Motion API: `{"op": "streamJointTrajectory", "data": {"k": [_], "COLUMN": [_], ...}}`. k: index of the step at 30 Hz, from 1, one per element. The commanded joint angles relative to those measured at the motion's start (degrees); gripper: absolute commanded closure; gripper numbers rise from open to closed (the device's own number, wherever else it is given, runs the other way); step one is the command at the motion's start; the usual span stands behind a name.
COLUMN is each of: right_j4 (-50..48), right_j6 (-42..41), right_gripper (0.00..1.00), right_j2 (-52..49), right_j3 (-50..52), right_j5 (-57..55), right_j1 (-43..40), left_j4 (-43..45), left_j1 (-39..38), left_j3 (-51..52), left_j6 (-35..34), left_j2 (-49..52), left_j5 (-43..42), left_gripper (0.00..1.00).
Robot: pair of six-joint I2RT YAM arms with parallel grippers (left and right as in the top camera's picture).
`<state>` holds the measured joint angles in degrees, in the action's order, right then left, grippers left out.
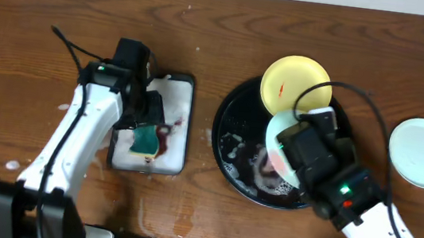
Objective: Clean dirty plates on tray and stack at the side
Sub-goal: 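Put the sponge back in the soapy tray with the left gripper, then lift the second plate with the right gripper and stack it on the first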
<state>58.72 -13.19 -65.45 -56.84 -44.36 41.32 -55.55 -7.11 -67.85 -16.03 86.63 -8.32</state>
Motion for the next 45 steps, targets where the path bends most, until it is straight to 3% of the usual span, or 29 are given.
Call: {"op": "streamJointTrajectory", "data": {"k": [1, 9, 45], "right_j4": [0.0, 0.0, 0.0], "right_j6": [-0.9, -0.9, 0.0], "right_gripper": [0.99, 0.99, 0.99], "right_j2": [0.7, 0.7, 0.7], "right_j3": [-1.2, -1.2, -1.2], "right_j5": [-11.9, -21.7, -25.2], "right_j1": [5.2, 13.5, 15.1], "left_j4": [-0.7, -2.0, -2.0], "left_j1": [0.2, 0.2, 0.2], "left_j3": [-0.7, -0.7, -0.7], "left_j6": [0.8, 0.8, 0.8], "left_j2": [-4.4, -9.3, -9.2], "left_j5": [-0.7, -0.7, -0.7], "left_gripper": [0.31, 0.18, 0.16]}}
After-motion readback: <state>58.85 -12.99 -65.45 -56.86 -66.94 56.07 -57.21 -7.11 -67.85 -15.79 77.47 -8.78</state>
